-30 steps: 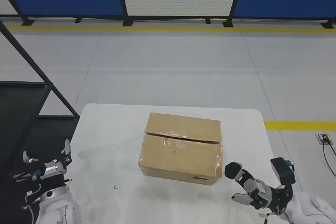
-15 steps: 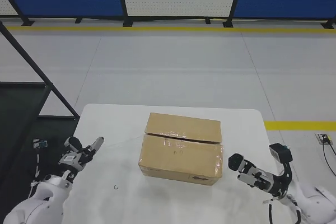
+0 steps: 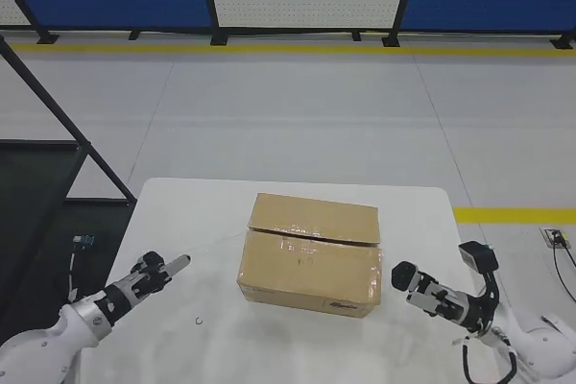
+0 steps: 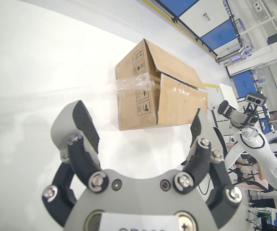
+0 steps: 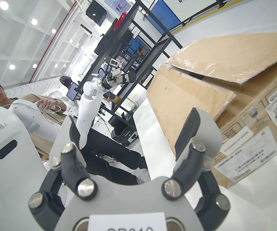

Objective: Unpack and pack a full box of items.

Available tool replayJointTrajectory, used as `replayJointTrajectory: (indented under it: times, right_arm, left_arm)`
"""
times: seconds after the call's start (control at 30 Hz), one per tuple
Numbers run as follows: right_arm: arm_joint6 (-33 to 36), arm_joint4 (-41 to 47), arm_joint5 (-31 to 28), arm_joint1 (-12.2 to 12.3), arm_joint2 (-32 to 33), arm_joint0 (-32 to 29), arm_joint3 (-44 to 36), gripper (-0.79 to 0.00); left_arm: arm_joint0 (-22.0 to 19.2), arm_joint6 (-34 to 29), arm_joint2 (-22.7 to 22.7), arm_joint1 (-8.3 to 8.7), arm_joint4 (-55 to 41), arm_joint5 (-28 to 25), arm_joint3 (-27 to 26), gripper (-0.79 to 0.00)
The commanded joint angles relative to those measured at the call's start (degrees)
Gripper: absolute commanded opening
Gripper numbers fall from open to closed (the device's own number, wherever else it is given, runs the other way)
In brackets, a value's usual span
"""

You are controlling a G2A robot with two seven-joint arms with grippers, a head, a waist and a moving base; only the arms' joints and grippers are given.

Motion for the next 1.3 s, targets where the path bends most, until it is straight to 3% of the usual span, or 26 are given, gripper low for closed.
replayJointTrajectory:
  times: [0.0, 0.2, 0.53, 0.77, 0.97, 1.13, 1.27]
  right_arm:
    - [-1.3, -0.2, 1.8, -0.3, 0.1, 0.5, 0.6, 0.0]
    - [1.3, 1.1, 6.7, -1.3, -1.1, 4.5, 3.9, 0.0]
    - [7.5, 3.6, 13.2, -4.1, -6.6, 12.8, 10.7, 0.0]
    - [13.6, 8.9, 13.0, -5.8, -8.8, 16.4, 13.4, 0.0]
    - [21.5, 16.6, 9.0, -6.5, -8.3, 17.6, 14.6, 0.0]
    - [29.3, 21.9, 5.7, -6.3, -6.6, 16.8, 13.4, 0.0]
    - [31.2, 22.5, 7.1, -5.4, -4.7, 14.0, 8.0, 0.0]
  left_arm:
    - [0.2, 0.0, 0.9, -0.02, -3.9, 0.7, 0.3, 0.0]
    - [-4.6, -7.6, -0.1, 0.69, -21.3, 8.6, 3.6, 0.0]
    - [-10.5, -20.9, -1.2, 2.37, -41.6, 18.7, 12.9, 0.0]
    - [-10.6, -20.6, -0.5, 3.35, -39.5, 17.5, 14.9, 0.0]
    - [-10.6, -20.6, -0.5, 3.35, -39.5, 17.5, 14.9, 0.0]
    - [-10.6, -20.6, -0.5, 3.35, -39.5, 17.5, 14.9, 0.0]
    - [-10.6, -20.6, -0.5, 3.35, -39.5, 17.5, 14.9, 0.0]
